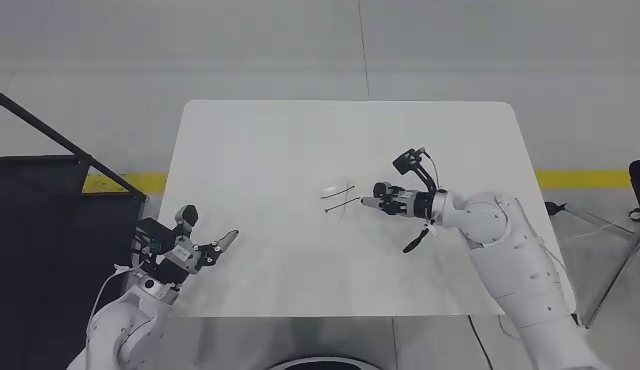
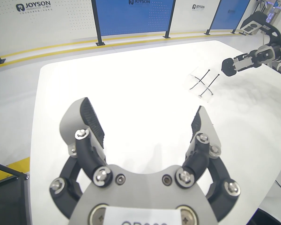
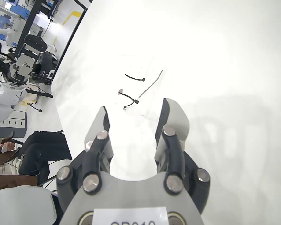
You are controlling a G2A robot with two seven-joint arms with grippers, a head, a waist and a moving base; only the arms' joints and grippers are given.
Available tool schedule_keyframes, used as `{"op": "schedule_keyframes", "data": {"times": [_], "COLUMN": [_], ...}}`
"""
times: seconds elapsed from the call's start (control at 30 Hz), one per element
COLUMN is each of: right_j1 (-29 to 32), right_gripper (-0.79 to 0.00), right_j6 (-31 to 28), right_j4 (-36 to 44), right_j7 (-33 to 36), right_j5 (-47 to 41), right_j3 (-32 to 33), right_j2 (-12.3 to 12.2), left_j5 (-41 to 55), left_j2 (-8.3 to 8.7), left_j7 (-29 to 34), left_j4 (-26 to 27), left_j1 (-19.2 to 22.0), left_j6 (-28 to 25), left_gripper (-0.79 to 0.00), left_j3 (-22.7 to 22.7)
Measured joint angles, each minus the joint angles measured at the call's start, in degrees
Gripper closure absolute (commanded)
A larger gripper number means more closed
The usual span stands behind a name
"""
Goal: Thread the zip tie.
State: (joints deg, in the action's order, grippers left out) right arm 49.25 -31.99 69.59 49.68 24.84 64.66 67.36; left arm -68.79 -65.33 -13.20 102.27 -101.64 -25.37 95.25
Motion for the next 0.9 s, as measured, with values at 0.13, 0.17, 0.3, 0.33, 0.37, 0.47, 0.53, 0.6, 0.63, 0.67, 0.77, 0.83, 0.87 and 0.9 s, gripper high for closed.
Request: {"op": "schedule_keyframes", "data": {"times": [0.13,0.17,0.3,0.33,0.37,0.47,0.53,0.6,0.63,0.67,0.77,0.83,0.87,0.9], "right_j1": [-1.8,-2.1,-3.5,-3.9,-4.1,-4.9,-5.4,-5.7,-5.9,-6.0,-6.4,-6.6,-6.7,-6.8], "right_gripper": [-0.305,-0.292,-0.243,-0.228,-0.219,-0.206,-0.203,-0.203,-0.203,-0.203,-0.2,-0.197,-0.194,-0.191], "right_j6": [0.8,0.8,0.9,0.9,1.0,0.9,0.9,0.9,0.9,0.8,0.8,0.8,0.7,0.6], "right_j4": [-2.1,-2.5,-4.6,-5.1,-5.4,-6.5,-7.1,-7.5,-7.7,-7.8,-8.3,-8.6,-8.7,-8.8], "right_j7": [0.0,-0.1,-0.6,-0.6,-0.6,-0.8,-0.9,-1.0,-1.0,-1.0,-1.0,-1.0,-1.0,-0.9], "right_j5": [-0.2,-0.3,-0.9,-1.0,-1.1,-1.4,-1.5,-1.6,-1.7,-1.7,-1.9,-1.9,-2.0,-2.1], "right_j3": [-1.6,-2.0,-3.3,-3.6,-3.9,-4.7,-5.2,-5.6,-5.8,-6.0,-6.5,-6.8,-6.9,-7.0], "right_j2": [0.4,0.5,0.8,0.9,1.0,1.2,1.4,1.5,1.5,1.6,1.7,1.7,1.8,1.8], "left_j5": [0.0,0.0,0.0,0.0,0.0,0.0,0.0,0.0,0.0,0.0,0.0,0.0,0.0,0.0], "left_j2": [0.0,0.0,0.0,0.0,0.0,0.0,0.0,0.0,0.0,0.0,0.0,0.0,0.0,0.0], "left_j7": [0.0,0.0,0.0,0.0,0.0,0.0,0.0,0.0,0.0,0.0,0.0,0.0,0.0,0.0], "left_j4": [0.0,0.0,0.0,0.0,0.0,0.0,0.0,0.0,0.0,0.0,0.0,0.0,0.0,0.0], "left_j1": [0.0,0.0,0.0,0.0,0.0,0.0,0.0,0.0,0.0,0.0,0.0,0.0,0.0,0.0], "left_j6": [0.0,0.0,0.0,0.0,0.0,0.0,0.0,0.0,0.0,0.0,0.0,0.0,0.0,0.0], "left_gripper": [-0.785,-0.785,-0.785,-0.785,-0.785,-0.785,-0.785,-0.785,-0.785,-0.785,-0.785,-0.785,-0.785,-0.785], "left_j3": [0.0,0.0,0.0,0.0,0.0,0.0,0.0,0.0,0.0,0.0,0.0,0.0,0.0,0.0]}}
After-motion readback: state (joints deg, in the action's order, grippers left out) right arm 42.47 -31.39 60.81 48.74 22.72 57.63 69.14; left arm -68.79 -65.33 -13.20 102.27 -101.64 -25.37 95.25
